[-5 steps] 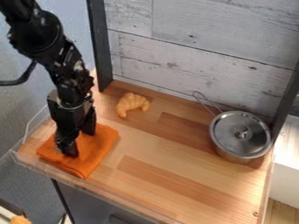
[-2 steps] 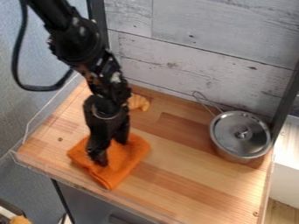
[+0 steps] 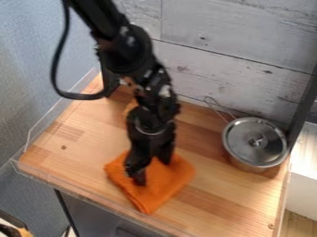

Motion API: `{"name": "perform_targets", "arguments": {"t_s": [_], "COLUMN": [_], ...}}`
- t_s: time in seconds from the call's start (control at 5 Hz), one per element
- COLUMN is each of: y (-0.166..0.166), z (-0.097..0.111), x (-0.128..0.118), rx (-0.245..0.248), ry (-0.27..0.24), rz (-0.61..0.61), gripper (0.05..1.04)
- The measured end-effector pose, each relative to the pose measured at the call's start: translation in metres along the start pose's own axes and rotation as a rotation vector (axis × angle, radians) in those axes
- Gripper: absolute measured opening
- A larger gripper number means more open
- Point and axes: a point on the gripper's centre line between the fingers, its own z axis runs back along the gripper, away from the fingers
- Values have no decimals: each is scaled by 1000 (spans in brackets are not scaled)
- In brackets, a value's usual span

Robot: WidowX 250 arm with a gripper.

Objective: Move the orange cloth to the bottom right side of the table

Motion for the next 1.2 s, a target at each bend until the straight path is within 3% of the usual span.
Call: {"name": "perform_targets", "arguments": {"t_s": [0.6,1.0,1.2], "y": [-16,-36,-37], "z": [9,17,18], "x": [-60,-98,-100], "rx": [-25,-65,-69], "ry": [-2,33,37], "rz": [-259,-441,-466], "gripper": [999,999,999]}}
